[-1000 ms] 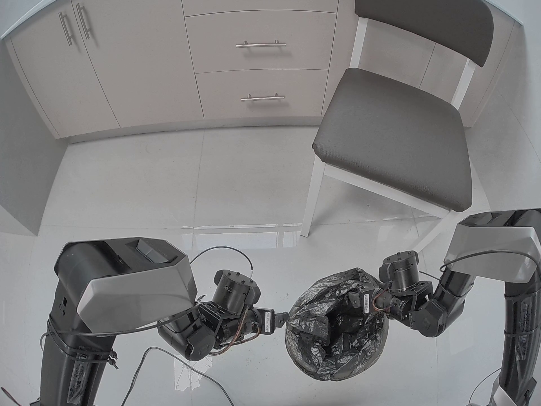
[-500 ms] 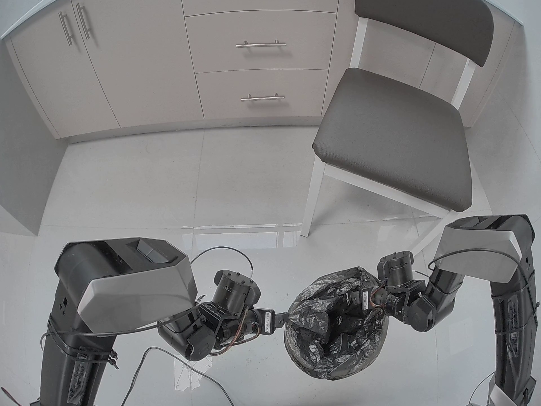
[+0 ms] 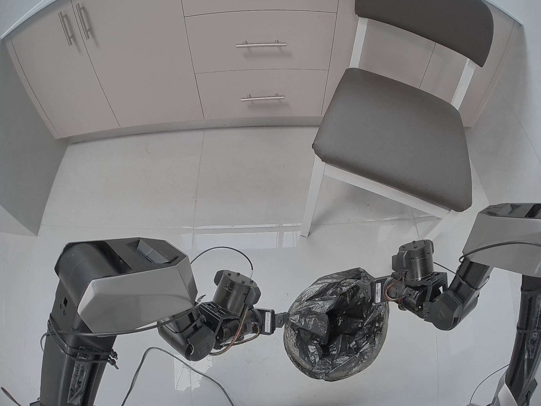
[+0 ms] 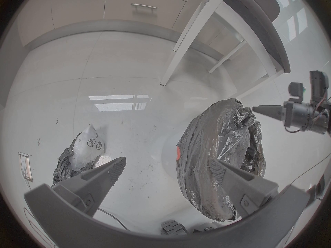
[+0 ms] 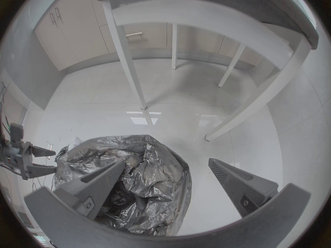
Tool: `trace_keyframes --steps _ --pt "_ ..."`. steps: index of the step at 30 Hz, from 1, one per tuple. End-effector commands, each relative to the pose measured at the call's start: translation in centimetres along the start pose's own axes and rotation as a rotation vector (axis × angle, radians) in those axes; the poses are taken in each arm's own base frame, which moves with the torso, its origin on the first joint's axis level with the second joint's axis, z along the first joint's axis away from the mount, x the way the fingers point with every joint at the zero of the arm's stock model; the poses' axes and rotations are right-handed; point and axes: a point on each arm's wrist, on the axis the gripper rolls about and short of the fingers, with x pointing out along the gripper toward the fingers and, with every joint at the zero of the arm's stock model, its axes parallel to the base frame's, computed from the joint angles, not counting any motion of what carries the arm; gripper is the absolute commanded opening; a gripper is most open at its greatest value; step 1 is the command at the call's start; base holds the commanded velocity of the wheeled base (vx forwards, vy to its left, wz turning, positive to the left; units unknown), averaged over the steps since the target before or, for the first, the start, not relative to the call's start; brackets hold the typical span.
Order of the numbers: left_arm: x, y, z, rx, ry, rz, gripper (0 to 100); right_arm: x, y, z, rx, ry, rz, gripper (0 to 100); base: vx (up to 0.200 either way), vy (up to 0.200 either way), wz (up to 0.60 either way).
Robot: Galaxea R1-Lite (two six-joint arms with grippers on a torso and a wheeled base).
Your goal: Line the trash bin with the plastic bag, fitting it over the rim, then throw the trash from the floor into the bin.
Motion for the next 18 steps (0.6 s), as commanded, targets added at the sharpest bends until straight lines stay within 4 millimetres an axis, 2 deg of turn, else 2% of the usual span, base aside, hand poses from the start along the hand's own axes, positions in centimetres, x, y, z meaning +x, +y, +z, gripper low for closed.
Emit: trace_keyframes --steps 1,11,18 --pt "0.0 0.0 0.0 0.000 0.000 0.001 100 -2.0 -0.4 1.6 0.019 -0.054 0.008 100 0.000 0.000 0.00" --pt "0.0 0.0 0.0 0.000 -0.001 0.000 100 -0.9 -0.2 1.7 0.023 -0.060 0.005 100 0.000 0.000 0.00" --pt "0.0 0.0 0.0 -0.002 0.000 0.001 100 1.7 0.3 -0.1 0.009 -0.008 -0.004 100 0.000 0.000 0.00"
